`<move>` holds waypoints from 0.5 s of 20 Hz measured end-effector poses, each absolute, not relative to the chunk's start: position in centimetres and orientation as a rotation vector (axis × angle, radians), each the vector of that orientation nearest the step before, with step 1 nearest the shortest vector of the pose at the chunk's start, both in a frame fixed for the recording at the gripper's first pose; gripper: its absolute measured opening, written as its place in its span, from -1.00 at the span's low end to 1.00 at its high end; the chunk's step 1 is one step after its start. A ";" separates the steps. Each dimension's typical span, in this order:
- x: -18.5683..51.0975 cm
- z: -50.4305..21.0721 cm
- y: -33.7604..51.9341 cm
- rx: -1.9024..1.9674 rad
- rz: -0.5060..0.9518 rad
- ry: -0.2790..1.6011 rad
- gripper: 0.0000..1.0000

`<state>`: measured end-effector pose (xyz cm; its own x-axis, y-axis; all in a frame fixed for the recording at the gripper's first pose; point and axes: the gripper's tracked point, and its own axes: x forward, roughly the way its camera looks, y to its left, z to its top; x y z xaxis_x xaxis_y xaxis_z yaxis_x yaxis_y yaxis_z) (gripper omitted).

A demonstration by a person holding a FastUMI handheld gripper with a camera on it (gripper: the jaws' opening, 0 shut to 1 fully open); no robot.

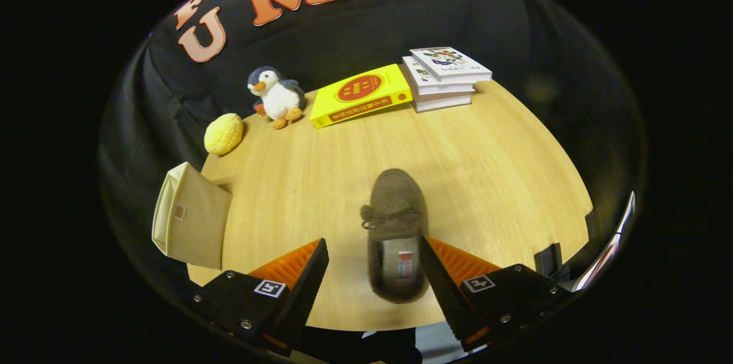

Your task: Open the storage box then place both shoes into the box .Put the left shoe in first, then the right shoe, with the right side of both shoes facing outward in a uniform manner.

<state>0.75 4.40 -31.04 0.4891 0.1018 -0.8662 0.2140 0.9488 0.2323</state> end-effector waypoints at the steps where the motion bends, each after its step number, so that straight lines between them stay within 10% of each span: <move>1: 0.5 -32.1 3.4 0.302 -0.078 1.074 0.92; 10: 1.4 -40.4 2.0 0.107 -0.028 1.117 0.56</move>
<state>1.35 2.05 -40.39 0.4387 0.0309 -0.8981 0.0762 0.9945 0.0714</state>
